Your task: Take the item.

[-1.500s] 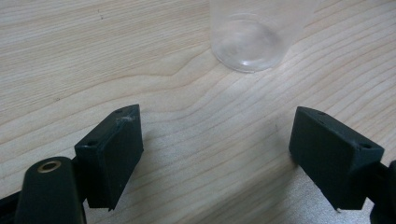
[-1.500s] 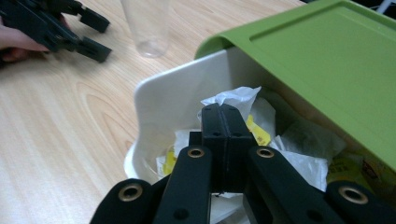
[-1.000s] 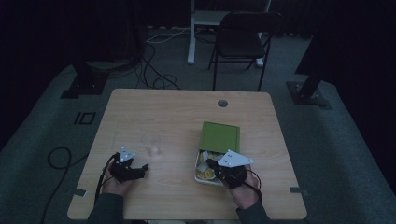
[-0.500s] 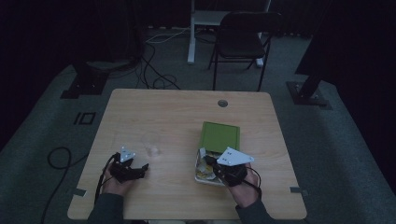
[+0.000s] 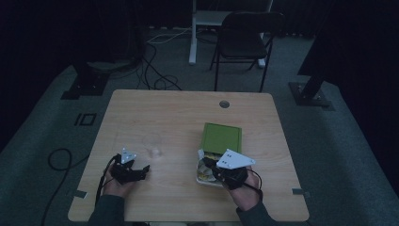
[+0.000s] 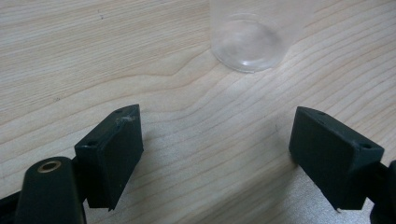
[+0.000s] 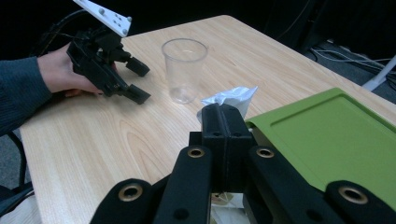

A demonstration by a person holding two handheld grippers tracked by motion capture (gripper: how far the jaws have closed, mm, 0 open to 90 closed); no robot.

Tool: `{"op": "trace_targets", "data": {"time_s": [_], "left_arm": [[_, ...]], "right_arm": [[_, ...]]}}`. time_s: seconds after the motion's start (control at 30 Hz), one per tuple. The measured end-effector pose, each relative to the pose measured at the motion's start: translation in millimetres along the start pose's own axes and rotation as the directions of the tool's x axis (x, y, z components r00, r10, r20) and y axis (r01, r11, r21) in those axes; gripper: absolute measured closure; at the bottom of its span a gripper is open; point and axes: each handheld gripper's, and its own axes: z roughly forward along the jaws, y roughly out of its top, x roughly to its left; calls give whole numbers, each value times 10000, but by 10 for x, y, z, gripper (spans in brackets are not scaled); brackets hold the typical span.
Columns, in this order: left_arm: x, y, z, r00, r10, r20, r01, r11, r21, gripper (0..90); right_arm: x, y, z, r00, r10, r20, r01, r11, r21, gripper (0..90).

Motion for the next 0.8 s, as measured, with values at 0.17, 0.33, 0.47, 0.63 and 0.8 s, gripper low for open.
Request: {"op": "trace_targets", "data": {"time_s": [0.17, 0.33, 0.47, 0.63, 0.8], "left_arm": [[0, 0, -1, 10000, 1, 1, -1, 10000, 8, 183], [0, 0, 0, 10000, 1, 0, -1, 10000, 3, 183], [0, 0, 0, 10000, -2, -1, 2, 10000, 2, 184], [0, 0, 0, 10000, -1, 0, 1, 10000, -2, 184], [0, 0, 0, 10000, 1, 0, -1, 10000, 1, 184]], "right_arm": [[35, 28, -6, 10000, -67, -64, 66, 10000, -36, 900], [75, 57, -4, 9998, -120, -170, 118, 9999, -84, 900], [78, 73, 6, 9994, -117, -319, 113, 9999, -129, 900], [91, 106, 31, 9991, -153, -405, 146, 9997, -186, 900], [122, 148, 69, 9983, -146, -557, 131, 9996, -263, 900]]}}
